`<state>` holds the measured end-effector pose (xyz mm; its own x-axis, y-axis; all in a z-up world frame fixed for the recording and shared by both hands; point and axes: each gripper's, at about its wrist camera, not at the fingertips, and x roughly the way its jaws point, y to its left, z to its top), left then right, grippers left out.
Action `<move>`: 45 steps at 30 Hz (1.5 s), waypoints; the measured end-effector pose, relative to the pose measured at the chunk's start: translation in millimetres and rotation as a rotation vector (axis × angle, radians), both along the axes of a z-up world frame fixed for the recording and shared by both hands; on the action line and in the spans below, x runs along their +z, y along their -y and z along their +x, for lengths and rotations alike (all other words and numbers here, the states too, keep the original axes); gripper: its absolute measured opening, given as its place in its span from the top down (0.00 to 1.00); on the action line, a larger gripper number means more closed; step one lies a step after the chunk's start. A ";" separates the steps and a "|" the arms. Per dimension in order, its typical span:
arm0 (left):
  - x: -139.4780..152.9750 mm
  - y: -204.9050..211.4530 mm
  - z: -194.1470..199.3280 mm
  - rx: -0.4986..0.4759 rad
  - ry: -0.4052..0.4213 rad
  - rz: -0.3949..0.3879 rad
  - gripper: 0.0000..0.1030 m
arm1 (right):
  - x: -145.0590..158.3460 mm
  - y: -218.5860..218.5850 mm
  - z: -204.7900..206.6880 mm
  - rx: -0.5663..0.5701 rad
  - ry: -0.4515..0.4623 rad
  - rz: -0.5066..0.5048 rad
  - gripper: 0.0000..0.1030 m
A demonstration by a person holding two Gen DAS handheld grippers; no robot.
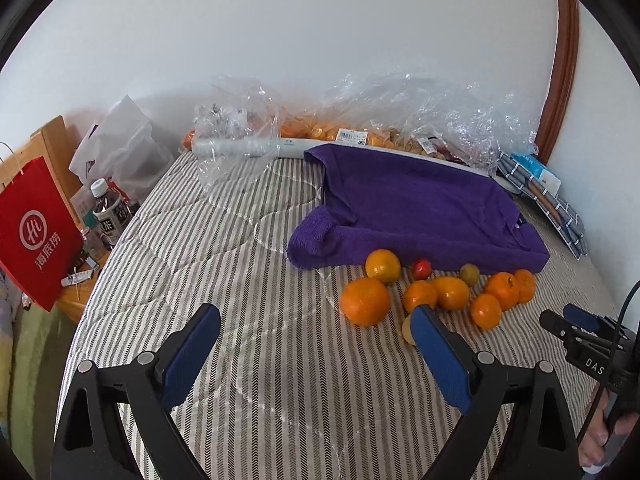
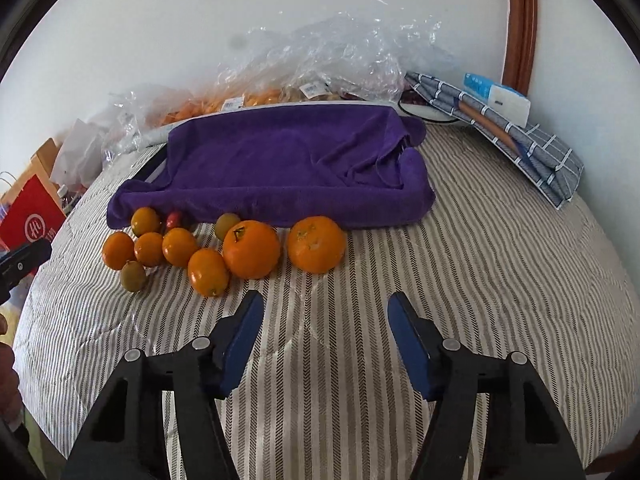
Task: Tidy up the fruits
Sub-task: 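Grasp a large orange with the left gripper while the right gripper grasps another large orange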
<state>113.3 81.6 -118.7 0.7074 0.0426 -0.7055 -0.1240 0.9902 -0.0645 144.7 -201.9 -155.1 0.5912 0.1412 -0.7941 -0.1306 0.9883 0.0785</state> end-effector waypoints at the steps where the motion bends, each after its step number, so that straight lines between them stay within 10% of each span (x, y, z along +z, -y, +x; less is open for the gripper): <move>1: -3.5 -1.9 4.0 0.000 -0.007 -0.007 0.07 | -2.9 -0.4 4.0 0.004 0.001 0.004 0.38; 22: -50.7 4.5 61.4 -0.087 -0.121 -0.081 0.09 | -32.6 -24.7 55.7 0.062 -0.027 -0.082 0.59; 38: -57.1 10.6 60.7 -0.125 -0.087 -0.164 0.63 | -30.5 -8.0 34.6 0.045 -0.030 -0.046 0.59; 45: -52.5 5.1 54.2 -0.096 -0.044 -0.184 0.63 | -29.9 -5.3 36.9 0.034 -0.021 -0.036 0.59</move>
<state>167.5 76.5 -171.2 0.6704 -0.1559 -0.7254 -0.0360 0.9697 -0.2417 181.6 -196.6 -185.1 0.5697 0.1320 -0.8112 -0.1629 0.9856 0.0459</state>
